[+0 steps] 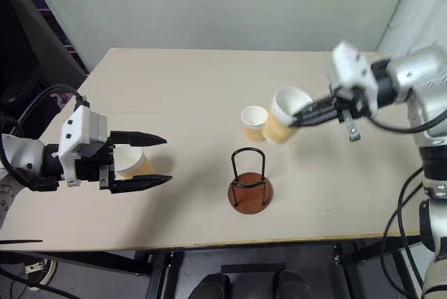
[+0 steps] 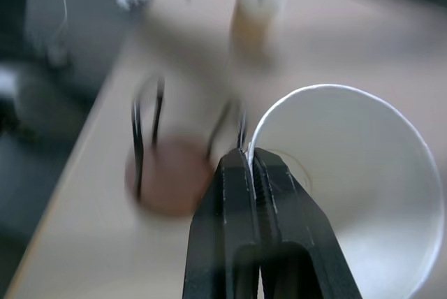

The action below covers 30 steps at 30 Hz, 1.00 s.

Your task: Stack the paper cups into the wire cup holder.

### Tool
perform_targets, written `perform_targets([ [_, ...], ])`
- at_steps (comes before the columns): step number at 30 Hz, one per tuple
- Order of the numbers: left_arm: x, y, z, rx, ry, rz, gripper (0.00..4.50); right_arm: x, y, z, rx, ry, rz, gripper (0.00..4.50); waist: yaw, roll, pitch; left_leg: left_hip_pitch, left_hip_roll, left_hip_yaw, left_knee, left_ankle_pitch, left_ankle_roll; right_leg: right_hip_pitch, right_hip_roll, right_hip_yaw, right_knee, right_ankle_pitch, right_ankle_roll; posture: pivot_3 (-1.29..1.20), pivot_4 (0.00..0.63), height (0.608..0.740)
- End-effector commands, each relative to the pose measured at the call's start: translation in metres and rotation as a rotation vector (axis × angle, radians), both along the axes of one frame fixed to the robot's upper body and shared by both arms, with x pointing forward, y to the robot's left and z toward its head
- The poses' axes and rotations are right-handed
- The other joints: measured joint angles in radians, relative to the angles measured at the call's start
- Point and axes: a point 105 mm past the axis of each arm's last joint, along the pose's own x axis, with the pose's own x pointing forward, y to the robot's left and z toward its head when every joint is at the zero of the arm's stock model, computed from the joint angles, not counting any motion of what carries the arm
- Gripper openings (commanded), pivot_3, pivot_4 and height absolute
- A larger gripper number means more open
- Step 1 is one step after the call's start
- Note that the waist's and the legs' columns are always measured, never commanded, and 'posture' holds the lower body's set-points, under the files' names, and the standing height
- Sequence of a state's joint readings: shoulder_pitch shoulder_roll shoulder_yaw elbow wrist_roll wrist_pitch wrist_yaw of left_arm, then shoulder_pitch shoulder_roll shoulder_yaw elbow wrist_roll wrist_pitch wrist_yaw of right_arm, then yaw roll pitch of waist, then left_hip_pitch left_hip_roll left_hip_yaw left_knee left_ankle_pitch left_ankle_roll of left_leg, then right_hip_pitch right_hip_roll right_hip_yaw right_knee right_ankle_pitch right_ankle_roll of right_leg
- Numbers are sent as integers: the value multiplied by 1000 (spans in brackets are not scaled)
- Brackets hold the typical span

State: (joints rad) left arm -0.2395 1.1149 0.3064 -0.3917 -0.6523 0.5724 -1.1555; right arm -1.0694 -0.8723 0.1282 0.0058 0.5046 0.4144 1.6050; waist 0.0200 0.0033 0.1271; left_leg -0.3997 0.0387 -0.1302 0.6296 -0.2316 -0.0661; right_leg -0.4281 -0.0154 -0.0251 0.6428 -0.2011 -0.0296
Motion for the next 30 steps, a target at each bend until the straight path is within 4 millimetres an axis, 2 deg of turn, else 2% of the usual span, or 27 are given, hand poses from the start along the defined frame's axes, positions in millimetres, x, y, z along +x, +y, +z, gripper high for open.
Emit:
perform_targets([
  [1, 0, -1, 6, 10, -42, -13, 4213, -15, 12, -4, 10, 30, 75, 24, 0, 0, 0, 0, 0, -1, 0, 0, 0, 0, 1, 0, 0, 0, 0, 0, 150, 740],
  [3, 0, -3, 4, 14, -38, -20, 4213, -16, 22, -21, -30, 42, 90, 24, 1, 0, 0, 3, 0, -2, 1, 1, -1, 0, 1, 0, 0, -1, 0, 0, 150, 740],
  [7, -2, -2, 3, 18, -33, -14, 4213, -16, 28, -36, -66, 52, 89, 24, 3, 0, 0, 2, 0, -3, 1, 0, -1, -2, 1, 0, 1, 0, 0, 0, 150, 740],
  [8, -2, -2, 2, 18, -32, -12, 4213, -14, 28, -41, -78, 52, 85, 209, 3, 0, 0, 2, 0, -3, 1, 0, -1, -2, 1, 0, 1, 0, 0, 0, 150, 740],
  [11, -4, -2, 1, 19, -30, -5, 4213, -10, 29, -53, -120, 49, 68, 952, 3, 0, 0, 1, 0, -3, 1, 0, 0, -2, 1, 0, 1, 0, 0, 0, 150, 740],
  [16, -5, -2, 1, 22, -34, 11, 4213, -4, 32, -64, -163, 11, 48, 2753, 3, 0, 0, 2, 1, -3, 1, 0, 0, -2, 1, 0, 1, 0, 1, 0, 150, 740],
  [20, -5, -1, 2, 25, -37, 22, 4213, 0, 33, -59, -155, -6, 47, 4239, 3, 0, 0, 2, 1, -3, 1, 0, 0, -3, 1, 0, 2, 0, 1, 0, 150, 740],
  [21, -5, -1, 2, 25, -39, 24, 4213, 5, 33, -54, -139, -17, 40, 4486, 3, 0, 0, 2, 1, -3, 1, 0, 0, -3, 1, 0, 2, 1, 1, 0, 150, 740],
  [23, -4, -1, 3, 23, -50, 34, 4213, 22, 35, -44, -89, -56, -5, 4486, 2, 0, 0, 2, 1, -3, 1, 0, 0, -3, 1, 0, 2, 1, 0, 0, 150, 740],
  [26, 8, 2, 9, 9, -122, 98, 4213, 75, 45, -31, -7, -128, -183, 4486, -5, 0, 0, 4, 3, -2, 1, 0, 0, -4, 1, 0, 2, 3, -2, 0, 150, 740],
  [27, 18, 3, 12, -5, -157, 149, 4213, 90, 49, -35, -15, -139, -222, 4486, -5, 1, 0, 4, 3, -3, 1, 0, 0, -4, 1, 0, 2, 3, -3, 0, 150, 740],
  [30, 37, 3, 8, -15, -180, 232, 4213, 117, 59, -54, -64, -156, -274, 4486, 0, 1, 0, 7, 8, -3, 0, 0, 0, -4, 2, -1, 4, 4, -6, 0, 150, 740],
])
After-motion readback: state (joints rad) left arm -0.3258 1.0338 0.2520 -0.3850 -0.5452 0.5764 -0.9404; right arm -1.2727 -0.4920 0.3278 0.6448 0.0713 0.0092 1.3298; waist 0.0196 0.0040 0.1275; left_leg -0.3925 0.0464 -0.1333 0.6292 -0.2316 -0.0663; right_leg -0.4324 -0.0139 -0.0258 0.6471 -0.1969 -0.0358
